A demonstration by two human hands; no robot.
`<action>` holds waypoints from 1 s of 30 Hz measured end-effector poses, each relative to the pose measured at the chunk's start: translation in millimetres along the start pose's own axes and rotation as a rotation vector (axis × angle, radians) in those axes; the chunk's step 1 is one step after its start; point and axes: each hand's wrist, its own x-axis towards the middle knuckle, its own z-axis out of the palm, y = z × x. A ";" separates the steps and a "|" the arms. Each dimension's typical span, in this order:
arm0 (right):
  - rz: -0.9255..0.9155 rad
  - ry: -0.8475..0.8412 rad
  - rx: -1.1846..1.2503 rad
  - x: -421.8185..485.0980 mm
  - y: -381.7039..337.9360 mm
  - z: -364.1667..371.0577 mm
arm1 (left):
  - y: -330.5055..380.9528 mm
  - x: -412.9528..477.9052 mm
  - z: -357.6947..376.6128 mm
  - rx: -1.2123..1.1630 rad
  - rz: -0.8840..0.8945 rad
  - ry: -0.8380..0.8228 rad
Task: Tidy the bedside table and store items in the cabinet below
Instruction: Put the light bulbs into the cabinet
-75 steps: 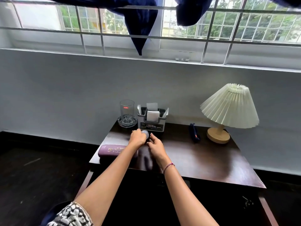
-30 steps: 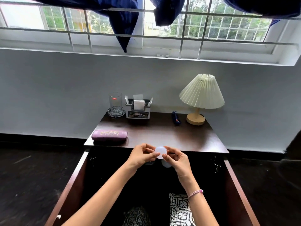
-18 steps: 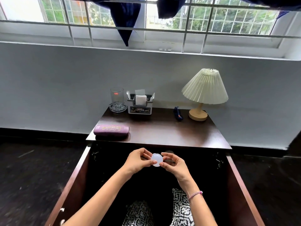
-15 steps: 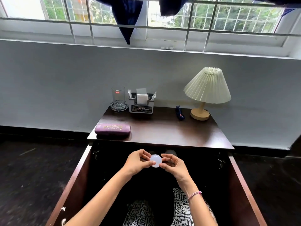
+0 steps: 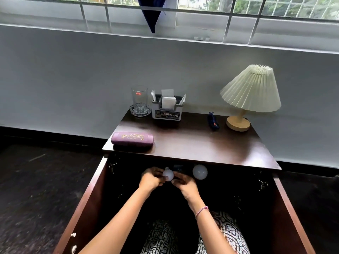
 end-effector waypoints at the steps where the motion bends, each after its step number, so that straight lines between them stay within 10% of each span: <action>1: 0.016 -0.008 -0.006 3.7 0.9 3.6 | -2.6 5.4 0.4 0.015 0.006 0.017; 30: 0.057 -0.003 -0.403 33.1 32.6 30.1 | -13.1 38.7 19.0 -0.013 -0.116 0.115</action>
